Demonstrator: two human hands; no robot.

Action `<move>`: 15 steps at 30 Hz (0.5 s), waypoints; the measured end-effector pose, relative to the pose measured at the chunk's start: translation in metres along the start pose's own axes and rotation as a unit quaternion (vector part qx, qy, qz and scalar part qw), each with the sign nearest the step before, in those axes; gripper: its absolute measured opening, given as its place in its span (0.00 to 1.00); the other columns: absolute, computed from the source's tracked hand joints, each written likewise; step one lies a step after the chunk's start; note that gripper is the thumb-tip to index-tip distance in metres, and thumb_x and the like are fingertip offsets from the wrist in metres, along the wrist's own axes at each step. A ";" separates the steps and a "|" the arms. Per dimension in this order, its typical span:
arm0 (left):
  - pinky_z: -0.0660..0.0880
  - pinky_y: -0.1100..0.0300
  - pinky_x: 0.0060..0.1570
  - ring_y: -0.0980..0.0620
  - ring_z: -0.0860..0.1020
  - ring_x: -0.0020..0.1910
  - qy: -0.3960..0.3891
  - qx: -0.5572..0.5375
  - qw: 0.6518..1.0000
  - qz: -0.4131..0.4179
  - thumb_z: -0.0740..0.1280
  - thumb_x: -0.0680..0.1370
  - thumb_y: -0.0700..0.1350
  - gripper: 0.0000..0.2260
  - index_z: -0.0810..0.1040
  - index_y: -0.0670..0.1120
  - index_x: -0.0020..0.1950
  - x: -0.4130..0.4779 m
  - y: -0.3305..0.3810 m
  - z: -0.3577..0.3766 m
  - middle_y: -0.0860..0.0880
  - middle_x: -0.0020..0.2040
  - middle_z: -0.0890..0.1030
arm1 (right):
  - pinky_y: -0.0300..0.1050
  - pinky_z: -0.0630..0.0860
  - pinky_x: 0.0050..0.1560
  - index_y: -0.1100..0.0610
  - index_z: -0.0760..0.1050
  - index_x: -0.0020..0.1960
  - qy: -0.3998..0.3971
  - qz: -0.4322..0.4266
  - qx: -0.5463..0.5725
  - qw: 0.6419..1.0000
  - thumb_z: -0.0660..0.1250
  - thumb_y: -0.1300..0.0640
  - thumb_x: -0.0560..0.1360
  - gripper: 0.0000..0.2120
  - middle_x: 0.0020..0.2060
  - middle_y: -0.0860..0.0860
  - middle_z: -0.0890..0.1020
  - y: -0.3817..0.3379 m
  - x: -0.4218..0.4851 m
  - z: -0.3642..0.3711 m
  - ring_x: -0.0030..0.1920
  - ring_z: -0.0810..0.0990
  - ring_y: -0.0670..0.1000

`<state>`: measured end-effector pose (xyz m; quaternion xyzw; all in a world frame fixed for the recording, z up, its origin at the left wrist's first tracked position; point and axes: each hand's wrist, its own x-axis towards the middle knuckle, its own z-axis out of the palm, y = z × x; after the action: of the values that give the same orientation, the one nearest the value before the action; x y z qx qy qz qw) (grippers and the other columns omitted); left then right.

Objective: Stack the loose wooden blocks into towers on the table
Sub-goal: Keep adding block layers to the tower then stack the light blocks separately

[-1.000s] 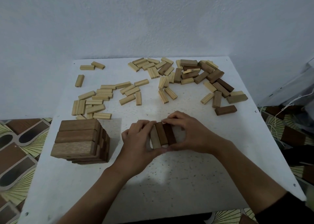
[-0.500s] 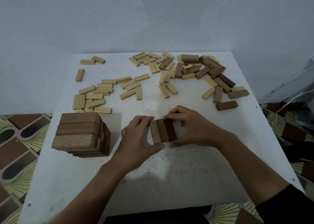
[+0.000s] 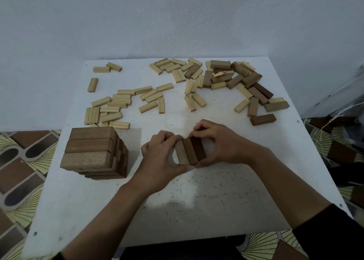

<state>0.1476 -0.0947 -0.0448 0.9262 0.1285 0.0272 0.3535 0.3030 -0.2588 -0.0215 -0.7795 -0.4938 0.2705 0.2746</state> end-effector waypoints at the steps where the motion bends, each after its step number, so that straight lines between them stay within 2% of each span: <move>1: 0.57 0.56 0.60 0.59 0.65 0.60 0.000 0.003 1.000 0.003 0.77 0.68 0.63 0.30 0.73 0.59 0.67 -0.001 -0.001 0.000 0.59 0.59 0.67 | 0.38 0.73 0.57 0.51 0.79 0.63 0.000 -0.001 0.001 1.000 0.83 0.46 0.63 0.31 0.55 0.43 0.72 0.000 0.000 0.000 0.57 0.72 0.42; 5: 0.61 0.54 0.61 0.57 0.64 0.61 0.000 0.023 1.000 0.004 0.72 0.66 0.67 0.31 0.72 0.60 0.68 -0.003 -0.001 0.002 0.60 0.59 0.68 | 0.36 0.72 0.56 0.50 0.78 0.63 0.013 -0.001 0.001 1.000 0.83 0.46 0.62 0.32 0.55 0.42 0.72 0.002 -0.002 0.005 0.57 0.72 0.41; 9: 0.64 0.51 0.63 0.56 0.63 0.63 -0.002 0.024 1.000 -0.016 0.76 0.67 0.64 0.36 0.70 0.57 0.72 -0.002 -0.001 0.001 0.58 0.61 0.68 | 0.28 0.67 0.55 0.51 0.74 0.71 0.028 0.011 0.002 1.000 0.82 0.41 0.61 0.41 0.58 0.39 0.71 0.007 -0.006 0.007 0.60 0.69 0.37; 11: 0.65 0.50 0.64 0.55 0.63 0.63 0.006 0.015 1.000 -0.024 0.78 0.67 0.63 0.36 0.70 0.57 0.72 -0.003 -0.001 0.001 0.58 0.61 0.68 | 0.26 0.66 0.54 0.50 0.74 0.71 0.031 0.009 0.003 0.999 0.82 0.42 0.62 0.41 0.59 0.39 0.72 0.008 -0.007 0.007 0.60 0.69 0.36; 15: 0.65 0.50 0.62 0.56 0.64 0.61 0.008 0.004 1.000 -0.011 0.78 0.66 0.62 0.30 0.74 0.59 0.66 -0.003 -0.003 0.001 0.59 0.58 0.68 | 0.36 0.69 0.58 0.47 0.76 0.66 0.018 0.009 -0.005 1.000 0.82 0.43 0.63 0.34 0.58 0.39 0.71 0.007 -0.006 0.008 0.60 0.70 0.40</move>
<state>0.1440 -0.0947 -0.0474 0.9259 0.1414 0.0299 0.3489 0.2997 -0.2651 -0.0306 -0.7897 -0.4834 0.2568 0.2771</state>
